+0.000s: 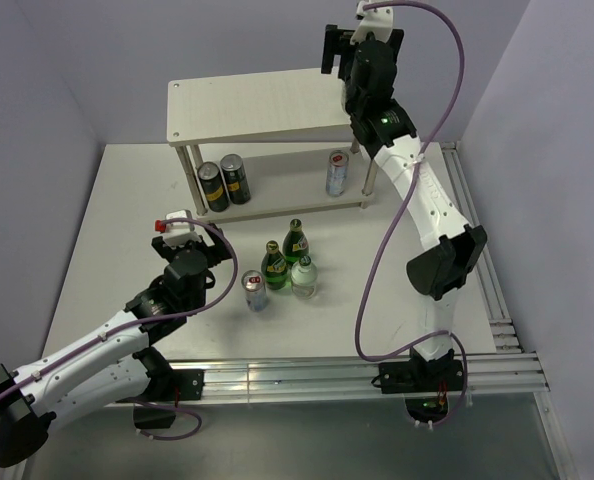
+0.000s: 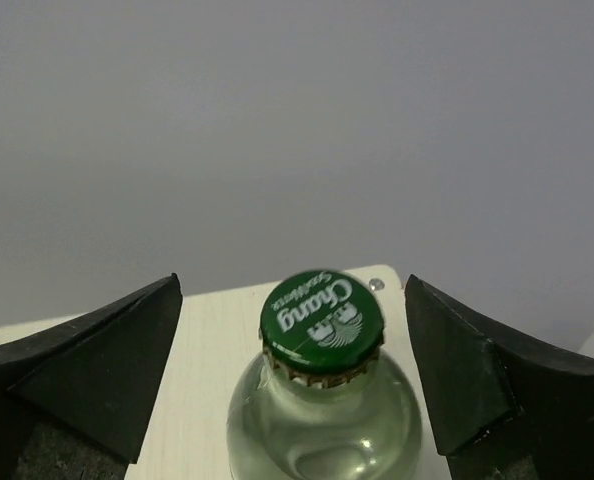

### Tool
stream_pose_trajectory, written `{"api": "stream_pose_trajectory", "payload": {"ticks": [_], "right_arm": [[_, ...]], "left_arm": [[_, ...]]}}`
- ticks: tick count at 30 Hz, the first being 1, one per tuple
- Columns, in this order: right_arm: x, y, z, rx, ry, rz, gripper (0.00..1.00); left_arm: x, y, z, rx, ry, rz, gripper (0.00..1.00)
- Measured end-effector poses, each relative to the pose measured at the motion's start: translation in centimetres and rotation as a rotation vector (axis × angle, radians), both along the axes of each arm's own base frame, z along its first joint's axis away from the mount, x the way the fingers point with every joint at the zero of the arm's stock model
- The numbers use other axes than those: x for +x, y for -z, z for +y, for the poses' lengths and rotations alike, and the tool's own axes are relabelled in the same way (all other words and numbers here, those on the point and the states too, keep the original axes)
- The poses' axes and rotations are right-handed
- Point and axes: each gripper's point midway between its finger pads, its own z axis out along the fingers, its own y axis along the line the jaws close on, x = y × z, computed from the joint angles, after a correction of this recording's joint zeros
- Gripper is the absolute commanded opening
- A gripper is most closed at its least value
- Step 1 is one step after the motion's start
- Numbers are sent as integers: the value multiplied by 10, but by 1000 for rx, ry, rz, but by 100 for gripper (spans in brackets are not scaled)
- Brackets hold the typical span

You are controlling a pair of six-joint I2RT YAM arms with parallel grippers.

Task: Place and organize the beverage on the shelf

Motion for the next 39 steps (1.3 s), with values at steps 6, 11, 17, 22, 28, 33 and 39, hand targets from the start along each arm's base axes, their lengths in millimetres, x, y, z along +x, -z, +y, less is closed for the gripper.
{"api": "stream_pose_trajectory", "payload": {"ticks": [6, 11, 17, 22, 28, 33, 39], "right_arm": [[-1, 22, 1, -15, -7, 51, 100], [-21, 15, -6, -5, -12, 45, 100], [-50, -8, -13, 37, -26, -1, 100], [-68, 2, -12, 53, -55, 19, 100], [-146, 79, 9, 14, -97, 124, 100], [-269, 156, 60, 34, -346, 168, 100], [-318, 243, 59, 130, -374, 289, 100]], "left_arm": [[0, 0, 0, 0, 0, 0, 88], [0, 0, 0, 0, 0, 0, 88], [0, 0, 0, -1, -1, -1, 88], [0, 0, 1, 0, -2, -1, 88], [0, 0, 1, 0, -4, -2, 88], [0, -1, 1, 0, -4, -2, 88], [0, -1, 0, -1, -2, -2, 87]]}}
